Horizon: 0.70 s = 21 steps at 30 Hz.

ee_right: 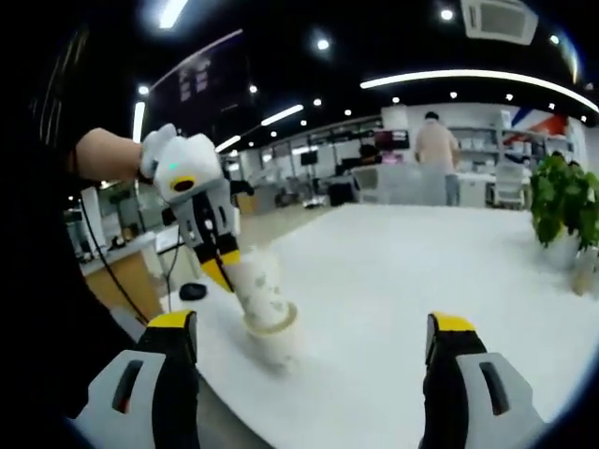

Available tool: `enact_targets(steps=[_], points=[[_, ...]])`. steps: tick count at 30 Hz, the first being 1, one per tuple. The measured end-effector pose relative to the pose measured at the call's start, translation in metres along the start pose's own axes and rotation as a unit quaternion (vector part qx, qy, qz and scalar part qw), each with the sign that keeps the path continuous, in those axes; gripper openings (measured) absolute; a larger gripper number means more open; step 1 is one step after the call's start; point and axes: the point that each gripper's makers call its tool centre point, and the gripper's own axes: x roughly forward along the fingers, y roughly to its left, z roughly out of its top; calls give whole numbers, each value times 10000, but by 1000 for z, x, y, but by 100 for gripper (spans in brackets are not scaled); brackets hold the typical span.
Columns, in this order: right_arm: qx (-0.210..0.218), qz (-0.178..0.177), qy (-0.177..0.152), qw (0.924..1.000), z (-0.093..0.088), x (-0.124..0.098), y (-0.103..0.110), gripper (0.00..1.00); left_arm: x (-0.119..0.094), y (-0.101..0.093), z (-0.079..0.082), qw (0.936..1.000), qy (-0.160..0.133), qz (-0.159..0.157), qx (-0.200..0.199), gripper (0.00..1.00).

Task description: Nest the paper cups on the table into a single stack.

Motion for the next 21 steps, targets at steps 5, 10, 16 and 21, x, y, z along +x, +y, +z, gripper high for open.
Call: enact_targets(steps=[5, 10, 16, 21], points=[[112, -2, -59, 9999, 2, 0, -2, 100, 7, 4, -2, 9998, 175, -51, 123, 0], [91, 23, -40, 9999, 2, 2, -1, 100, 15, 2, -4, 9991, 306, -205, 202, 0], [127, 33, -24, 9999, 1, 2, 0, 100, 20, 1, -1, 9982, 351, -327, 362, 1], [157, 38, -52, 9999, 2, 3, 2, 100, 26, 0, -5, 9979, 401, -411, 290, 3]])
